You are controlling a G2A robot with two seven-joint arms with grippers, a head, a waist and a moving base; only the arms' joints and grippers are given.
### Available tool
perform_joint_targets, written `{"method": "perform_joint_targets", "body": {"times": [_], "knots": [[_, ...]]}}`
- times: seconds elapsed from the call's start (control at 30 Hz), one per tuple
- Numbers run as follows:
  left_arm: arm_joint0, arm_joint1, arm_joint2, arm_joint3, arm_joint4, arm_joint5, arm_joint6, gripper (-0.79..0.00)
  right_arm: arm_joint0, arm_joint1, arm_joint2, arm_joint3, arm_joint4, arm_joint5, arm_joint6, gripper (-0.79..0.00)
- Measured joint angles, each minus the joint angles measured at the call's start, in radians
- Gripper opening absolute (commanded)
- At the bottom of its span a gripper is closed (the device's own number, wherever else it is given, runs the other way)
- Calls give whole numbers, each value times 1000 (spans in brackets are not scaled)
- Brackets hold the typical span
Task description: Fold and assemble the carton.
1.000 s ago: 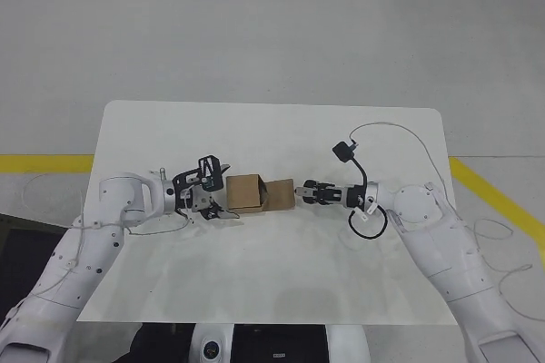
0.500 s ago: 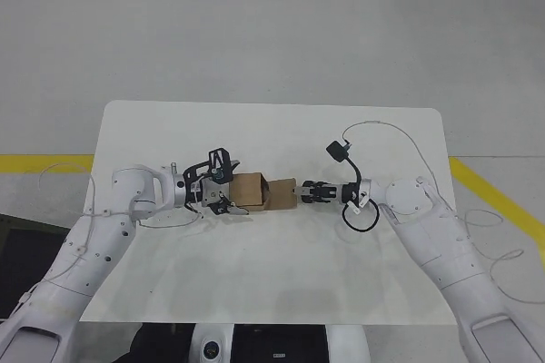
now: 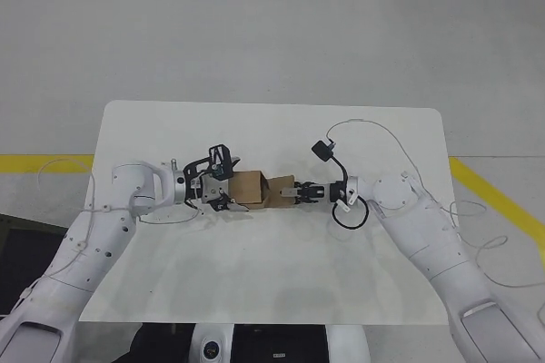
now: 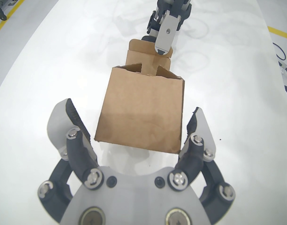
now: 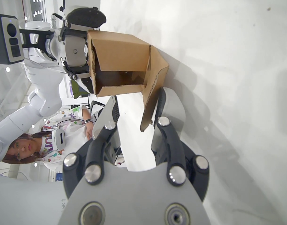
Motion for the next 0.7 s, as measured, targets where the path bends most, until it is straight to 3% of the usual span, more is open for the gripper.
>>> {"method": "perform_joint_targets", "body": {"times": [0.53,0.7], "knots": [[-12,-2,1,-1,23,-22,6,0,15,-18,-14,-38,80,-55,23,-462],[-11,-2,2,-6,24,-24,5,0,25,-32,-29,7,146,-82,41,-514]]}}
